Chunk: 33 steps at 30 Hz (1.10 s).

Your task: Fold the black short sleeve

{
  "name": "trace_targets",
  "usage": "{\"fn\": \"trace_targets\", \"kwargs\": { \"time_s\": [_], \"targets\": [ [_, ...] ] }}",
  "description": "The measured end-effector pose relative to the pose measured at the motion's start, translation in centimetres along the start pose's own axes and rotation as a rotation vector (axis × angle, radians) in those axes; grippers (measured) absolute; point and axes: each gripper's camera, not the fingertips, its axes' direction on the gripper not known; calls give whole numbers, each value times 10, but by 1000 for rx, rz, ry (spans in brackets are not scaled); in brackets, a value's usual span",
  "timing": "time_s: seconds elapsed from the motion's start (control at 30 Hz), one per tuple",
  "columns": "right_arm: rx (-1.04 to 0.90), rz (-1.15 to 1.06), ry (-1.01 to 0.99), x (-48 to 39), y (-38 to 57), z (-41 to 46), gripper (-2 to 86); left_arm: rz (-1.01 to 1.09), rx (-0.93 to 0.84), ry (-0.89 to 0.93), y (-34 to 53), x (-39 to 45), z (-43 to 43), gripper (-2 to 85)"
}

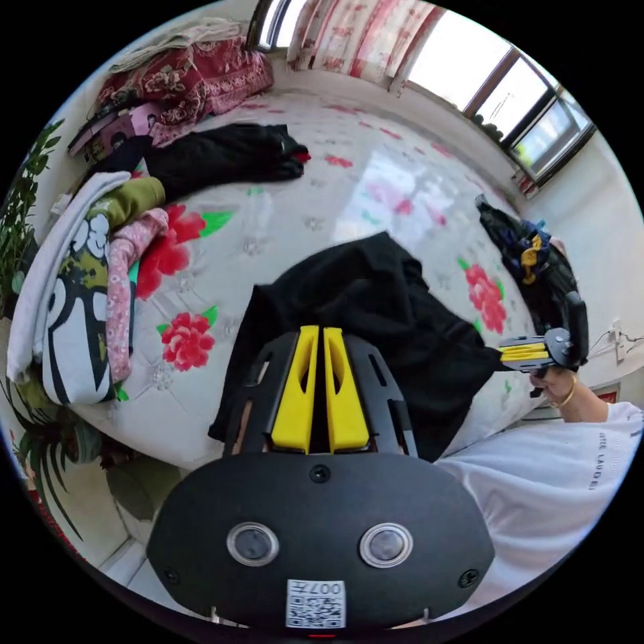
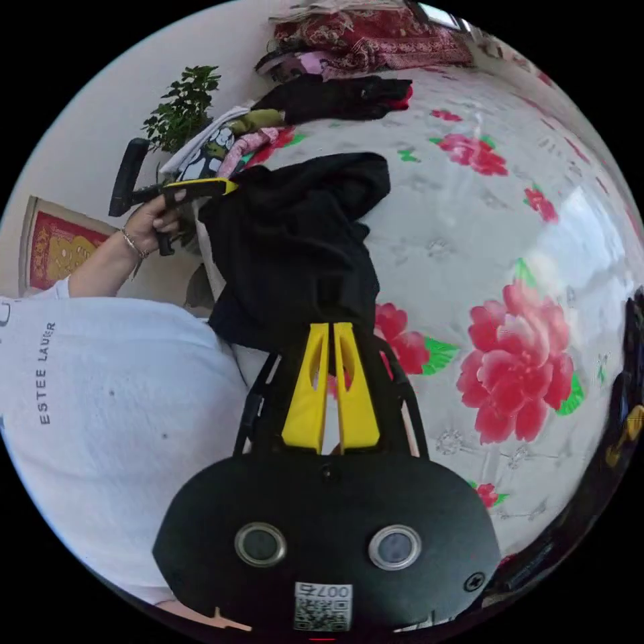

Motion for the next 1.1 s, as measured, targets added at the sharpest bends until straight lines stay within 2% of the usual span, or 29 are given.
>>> {"fn": "trace_targets", "kwargs": {
  "time_s": [0.13,0.27,0.4,0.5,0.6,0.73,0.8,0.83,0.9,1.0,1.1],
  "targets": [
    [357,-69,250,4,-38,-160,-2,7,273,85,-40,-12,-95,-9],
    [706,-234,503,-39,-37,-303,-2,24,665,180,-53,-14,-214,-10],
    [900,-383,602,-72,-7,-364,-2,89,961,199,-19,5,-299,-10],
    [929,-491,624,-85,24,-372,-2,139,1059,187,21,23,-318,-10],
    [842,-557,619,-87,56,-352,-1,153,1017,140,59,40,-309,-9],
    [483,-428,474,-53,79,-288,5,108,776,116,93,48,-251,-6],
    [360,-282,301,-21,81,-246,12,-55,509,65,114,39,-179,2],
    [275,-188,195,1,83,-211,19,-105,440,52,120,35,-159,6],
    [164,-62,72,31,89,-162,35,-352,220,0,153,14,-91,40],
    [47,95,-2,68,92,-113,62,-521,107,51,180,-3,-53,89],
    [40,120,65,87,77,-102,77,-527,107,55,175,-3,-49,105]
  ]
}}
